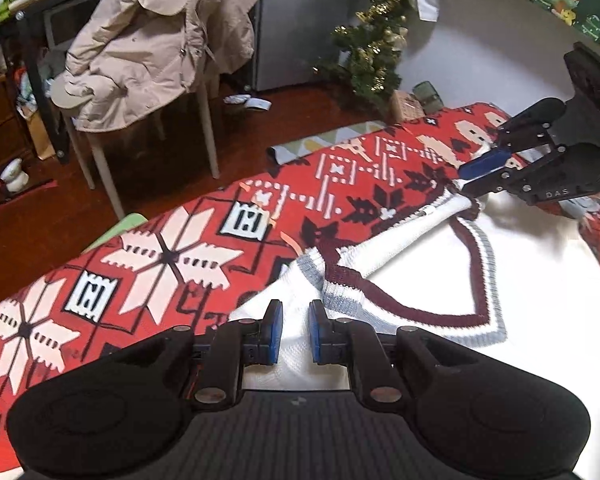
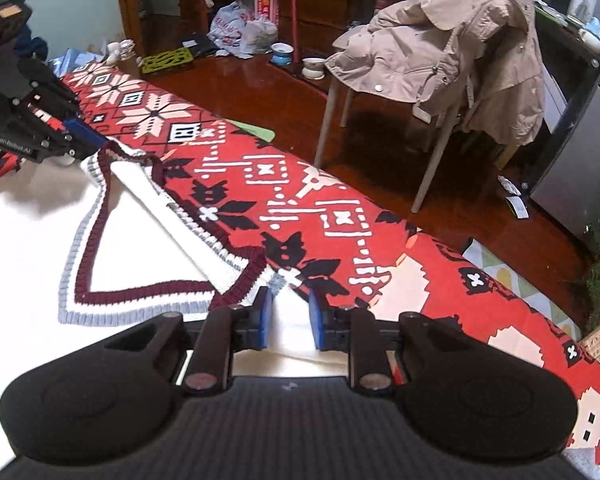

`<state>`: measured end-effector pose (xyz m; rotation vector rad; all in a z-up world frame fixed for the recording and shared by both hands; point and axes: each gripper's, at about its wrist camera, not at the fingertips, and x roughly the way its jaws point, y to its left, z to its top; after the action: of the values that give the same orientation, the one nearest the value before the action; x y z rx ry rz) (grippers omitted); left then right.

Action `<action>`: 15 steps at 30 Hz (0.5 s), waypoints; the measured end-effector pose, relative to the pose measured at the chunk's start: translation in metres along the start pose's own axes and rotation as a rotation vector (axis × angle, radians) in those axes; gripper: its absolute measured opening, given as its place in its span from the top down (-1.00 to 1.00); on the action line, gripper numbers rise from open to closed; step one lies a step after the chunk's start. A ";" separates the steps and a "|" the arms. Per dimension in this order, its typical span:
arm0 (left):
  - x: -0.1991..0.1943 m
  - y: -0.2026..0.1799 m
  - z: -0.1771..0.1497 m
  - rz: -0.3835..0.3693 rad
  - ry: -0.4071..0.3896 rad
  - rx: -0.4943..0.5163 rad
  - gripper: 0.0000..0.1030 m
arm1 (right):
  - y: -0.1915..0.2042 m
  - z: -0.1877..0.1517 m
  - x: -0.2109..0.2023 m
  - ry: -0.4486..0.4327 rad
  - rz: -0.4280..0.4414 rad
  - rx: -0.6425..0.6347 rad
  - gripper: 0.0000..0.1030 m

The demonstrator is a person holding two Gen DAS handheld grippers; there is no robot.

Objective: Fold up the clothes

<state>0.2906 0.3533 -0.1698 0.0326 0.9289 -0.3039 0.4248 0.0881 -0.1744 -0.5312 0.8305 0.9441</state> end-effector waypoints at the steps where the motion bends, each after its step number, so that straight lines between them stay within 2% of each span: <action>1: 0.000 0.000 0.000 -0.007 0.003 0.001 0.76 | 0.000 0.000 0.001 0.000 0.003 -0.003 0.56; 7: -0.002 -0.005 -0.001 -0.040 0.021 0.018 0.76 | -0.004 0.002 0.003 0.001 0.020 0.008 0.56; 10: -0.008 -0.008 -0.006 -0.034 0.019 0.051 0.73 | -0.003 -0.001 -0.001 -0.003 0.024 0.000 0.56; 15: -0.010 -0.019 -0.013 0.045 -0.002 0.135 0.46 | 0.001 -0.008 -0.006 -0.018 0.018 -0.005 0.53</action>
<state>0.2697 0.3397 -0.1679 0.1771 0.9028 -0.3241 0.4187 0.0801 -0.1748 -0.5197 0.8183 0.9659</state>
